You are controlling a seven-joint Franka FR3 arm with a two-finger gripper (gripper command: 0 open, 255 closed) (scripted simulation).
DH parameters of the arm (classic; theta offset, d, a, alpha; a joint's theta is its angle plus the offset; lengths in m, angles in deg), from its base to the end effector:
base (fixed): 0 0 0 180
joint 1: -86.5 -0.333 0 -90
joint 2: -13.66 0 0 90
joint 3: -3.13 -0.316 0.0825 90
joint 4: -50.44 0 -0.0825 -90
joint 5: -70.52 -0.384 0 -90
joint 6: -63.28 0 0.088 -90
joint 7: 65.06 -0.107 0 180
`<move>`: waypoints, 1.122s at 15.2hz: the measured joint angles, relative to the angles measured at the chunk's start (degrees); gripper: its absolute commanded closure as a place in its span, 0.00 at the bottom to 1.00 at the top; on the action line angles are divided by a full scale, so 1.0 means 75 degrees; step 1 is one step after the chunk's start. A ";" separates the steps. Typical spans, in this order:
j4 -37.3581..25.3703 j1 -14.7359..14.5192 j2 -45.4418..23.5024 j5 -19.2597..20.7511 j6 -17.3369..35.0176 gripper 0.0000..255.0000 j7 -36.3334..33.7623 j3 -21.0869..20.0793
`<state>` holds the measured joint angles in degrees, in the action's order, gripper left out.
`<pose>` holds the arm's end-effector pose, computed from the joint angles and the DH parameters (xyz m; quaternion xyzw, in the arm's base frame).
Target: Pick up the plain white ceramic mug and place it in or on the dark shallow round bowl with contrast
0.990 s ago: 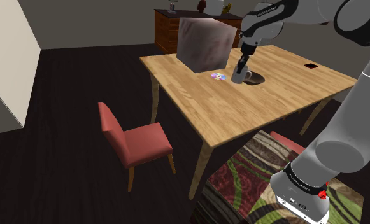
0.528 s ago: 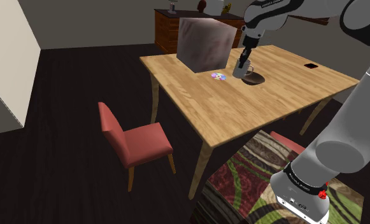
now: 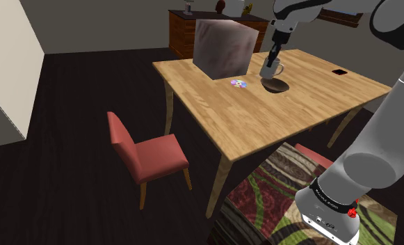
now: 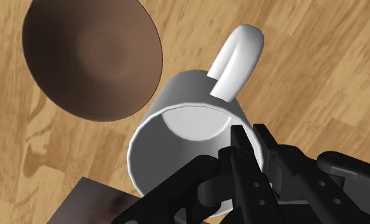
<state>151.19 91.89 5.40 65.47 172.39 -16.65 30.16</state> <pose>0.5191 -0.3070 0.4889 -0.9918 -0.1275 -0.0128 0.0011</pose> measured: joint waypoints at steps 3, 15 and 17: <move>-0.0478 0.0345 -0.0282 -0.0166 -0.0254 1.00 0.0541 0.0193; -0.2247 0.1565 -0.1616 -0.0908 -0.0942 1.00 0.2031 0.0536; -0.2047 0.1555 -0.1634 -0.0924 -0.0730 1.00 0.2058 0.0528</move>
<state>135.84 103.55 -6.85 58.54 166.92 -1.22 34.11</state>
